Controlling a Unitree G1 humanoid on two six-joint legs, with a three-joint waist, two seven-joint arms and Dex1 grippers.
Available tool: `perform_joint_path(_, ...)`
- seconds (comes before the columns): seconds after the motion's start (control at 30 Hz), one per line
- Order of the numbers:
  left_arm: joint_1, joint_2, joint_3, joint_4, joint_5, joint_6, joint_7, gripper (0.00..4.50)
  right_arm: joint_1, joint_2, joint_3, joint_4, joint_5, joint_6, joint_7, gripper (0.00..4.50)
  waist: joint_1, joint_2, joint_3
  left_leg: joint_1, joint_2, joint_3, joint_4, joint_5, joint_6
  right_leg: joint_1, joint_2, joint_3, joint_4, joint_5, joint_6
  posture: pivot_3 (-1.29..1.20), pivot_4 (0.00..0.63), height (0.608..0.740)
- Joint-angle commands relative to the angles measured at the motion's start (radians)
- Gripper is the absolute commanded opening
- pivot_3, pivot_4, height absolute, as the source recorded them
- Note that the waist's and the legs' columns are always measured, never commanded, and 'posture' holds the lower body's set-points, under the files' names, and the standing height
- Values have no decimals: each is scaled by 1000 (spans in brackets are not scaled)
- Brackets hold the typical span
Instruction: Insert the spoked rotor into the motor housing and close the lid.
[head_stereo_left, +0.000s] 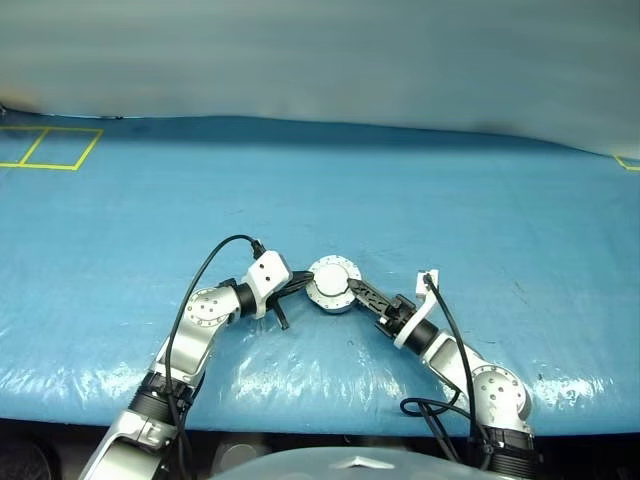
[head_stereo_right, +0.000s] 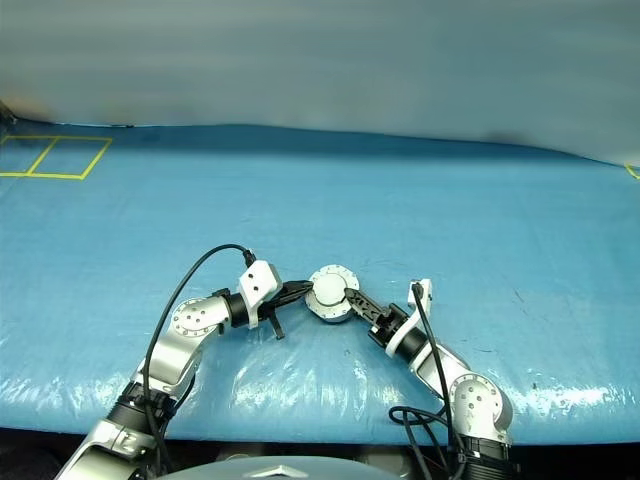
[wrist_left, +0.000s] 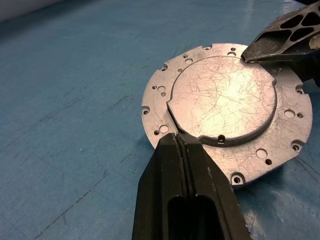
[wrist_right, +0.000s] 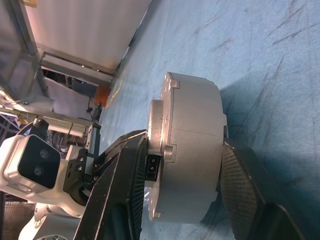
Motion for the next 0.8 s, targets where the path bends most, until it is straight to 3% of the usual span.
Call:
perform_joint_path(0.03, 11, -10, -35, 24, 14, 8, -9, 0, -14, 32, 21, 19, -2, -10, -31, 1762, 0, 0, 0, 0, 0, 0, 0, 0, 0, 0, 0, 0, 0, 0, 0, 0, 150, 740)
perform_joint_path(0.2, 19, -11, -35, 27, 20, 4, -7, 0, -54, 111, -31, 56, 47, -37, -103, 1760, -2, 0, 0, 0, 0, 0, 0, 0, 0, 0, 0, 0, 0, 0, 0, 0, 150, 740)
perform_joint_path(0.43, 17, -14, -33, 29, 23, -2, -6, 0, -72, 137, 28, 42, 8, -26, -133, 1760, -5, 1, 0, 0, 0, 0, -1, 0, 0, -1, 0, 0, 0, 0, 0, 0, 150, 740)
perform_joint_path(0.53, 18, -13, -29, 22, 21, 0, -6, 0, -71, 121, 50, 43, -26, -33, -123, 1230, -6, 1, 0, 0, 0, 0, -1, 0, 0, -1, 0, 0, 0, 0, 0, 0, 150, 740)
perform_joint_path(0.6, 20, -14, -19, 13, 10, 4, -5, 0, -69, 123, 51, 40, -36, -45, -131, 1213, -6, 1, 0, 0, 1, 1, -1, 0, 0, -1, 0, 1, 0, 0, 0, 0, 150, 740)
perform_joint_path(0.8, 41, -11, 76, -93, -146, 48, -55, 0, -74, 108, 83, 56, -93, -65, -130, 1213, -18, 1, 0, 1, 2, 2, -1, 0, 0, -1, 0, 1, 0, 0, 0, 0, 150, 740)
